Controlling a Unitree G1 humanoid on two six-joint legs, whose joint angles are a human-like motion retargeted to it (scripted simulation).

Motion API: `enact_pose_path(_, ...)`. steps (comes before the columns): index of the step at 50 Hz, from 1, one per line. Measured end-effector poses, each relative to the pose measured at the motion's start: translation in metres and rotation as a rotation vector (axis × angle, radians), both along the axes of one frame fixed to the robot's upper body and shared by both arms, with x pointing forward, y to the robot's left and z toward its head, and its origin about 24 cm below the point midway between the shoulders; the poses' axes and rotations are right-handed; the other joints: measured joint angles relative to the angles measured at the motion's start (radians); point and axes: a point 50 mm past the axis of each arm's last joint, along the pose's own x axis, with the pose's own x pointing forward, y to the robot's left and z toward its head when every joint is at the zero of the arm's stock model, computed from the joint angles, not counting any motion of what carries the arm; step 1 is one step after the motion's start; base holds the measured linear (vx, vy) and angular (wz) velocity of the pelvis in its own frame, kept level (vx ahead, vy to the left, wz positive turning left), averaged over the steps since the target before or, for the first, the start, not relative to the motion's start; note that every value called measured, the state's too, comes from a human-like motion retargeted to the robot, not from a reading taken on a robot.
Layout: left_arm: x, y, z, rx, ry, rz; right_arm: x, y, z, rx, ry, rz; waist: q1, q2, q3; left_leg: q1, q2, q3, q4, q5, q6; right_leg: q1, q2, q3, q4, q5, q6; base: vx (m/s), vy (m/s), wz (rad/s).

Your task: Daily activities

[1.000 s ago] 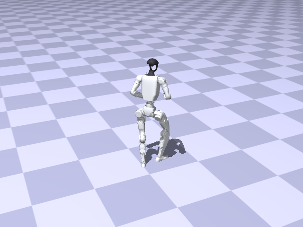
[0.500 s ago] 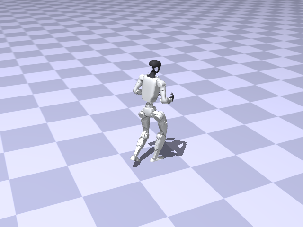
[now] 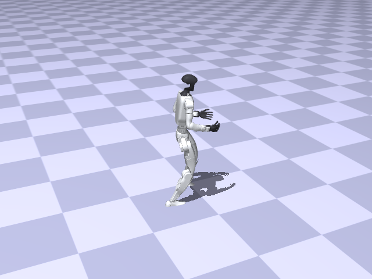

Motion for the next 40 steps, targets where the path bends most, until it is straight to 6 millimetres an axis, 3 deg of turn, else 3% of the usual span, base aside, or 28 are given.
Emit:
enact_pose_path(2,0.003,0.000,0.004,0.030,-0.017,-0.012,0.002,-0.002,0.003,-0.004,-0.012,0.002,0.013,-0.006,0.012,0.052,0.000,-0.001,-0.029,0.030,-0.016,0.018,-0.037,-0.013,-0.025,0.044,0.015,0.31,0.28,-2.38)
enact_pose_path(5,0.000,-0.001,0.007,0.066,-0.024,-0.044,-0.001,-0.006,-0.002,-0.028,0.010,0.001,0.005,-0.007,0.014,0.054,-0.029,-0.002,0.046,-0.014,-0.019,-0.018,-0.073,0.005,0.040,0.059,0.043,0.25,0.35,-2.18)
enact_pose_path(8,-0.002,-0.003,0.009,0.138,-0.029,-0.091,-0.004,-0.017,-0.018,-0.068,0.082,-0.029,-0.013,-0.012,0.014,0.046,-0.036,0.057,0.102,-0.130,0.037,-0.075,-0.123,0.013,0.105,0.064,0.071,0.20,0.41,-2.03)
enact_pose_path(12,0.004,-0.010,0.011,0.251,-0.035,-0.178,-0.007,-0.043,-0.055,-0.118,0.266,-0.141,-0.045,-0.021,0.010,0.044,-0.034,0.175,0.116,-0.282,0.124,-0.188,-0.207,0.000,0.174,0.105,0.112,0.12,0.47,-1.99)
enact_pose_path(16,0.013,-0.018,0.013,0.332,-0.045,-0.259,-0.031,-0.084,-0.103,-0.142,0.536,-0.314,-0.097,-0.020,0.012,0.056,-0.027,0.312,0.079,-0.395,0.205,-0.321,-0.310,-0.067,0.234,0.208,0.139,-0.01,0.48,-1.82)
enact_pose_path(20,0.019,-0.019,0.017,0.371,-0.061,-0.294,-0.077,-0.128,-0.137,-0.136,0.788,-0.497,-0.128,-0.018,0.009,0.063,-0.007,0.451,0.020,-0.423,0.241,-0.441,-0.421,-0.214,0.271,0.239,0.098,-0.13,0.41,-1.88)
enact_pose_path(23,0.017,-0.010,0.014,0.389,-0.037,-0.262,-0.110,-0.154,-0.147,-0.114,0.901,-0.613,-0.141,-0.033,0.001,0.080,-0.004,0.551,-0.047,-0.404,0.245,-0.483,-0.488,-0.333,0.324,0.184,0.062,-0.19,0.28,-1.91)
enact_pose_path(27,0.007,0.009,-0.003,0.438,0.051,-0.188,-0.131,-0.173,-0.148,-0.107,0.937,-0.696,-0.151,-0.080,-0.020,0.110,-0.026,0.682,-0.136,-0.371,0.248,-0.483,-0.581,-0.468,0.484,0.094,0.005,-0.19,0.18,-1.99)
enact_pose_path(30,-0.004,0.022,-0.021,0.487,0.142,-0.136,-0.131,-0.180,-0.144,-0.158,0.913,-0.688,-0.143,-0.134,-0.049,0.168,-0.083,0.777,-0.278,-0.314,0.262,-0.442,-0.630,-0.527,0.600,0.045,-0.023,-0.17,0.11,-2.12)
enact_pose_path(35,-0.020,0.042,-0.044,0.582,0.265,-0.060,-0.108,-0.171,-0.136,-0.321,0.806,-0.570,-0.098,-0.210,-0.100,0.243,-0.168,0.930,-0.469,-0.246,0.295,-0.309,-0.592,-0.584,0.639,0.020,-0.018,-0.15,0.09,-2.25)
enact_pose_path(40,-0.021,0.057,-0.041,0.684,0.260,0.034,-0.070,-0.144,-0.120,-0.461,0.618,-0.428,-0.045,-0.226,-0.116,0.275,-0.179,1.069,-0.552,-0.225,0.308,-0.148,-0.435,-0.617,0.416,0.000,0.011,-0.18,0.05,-1.91)
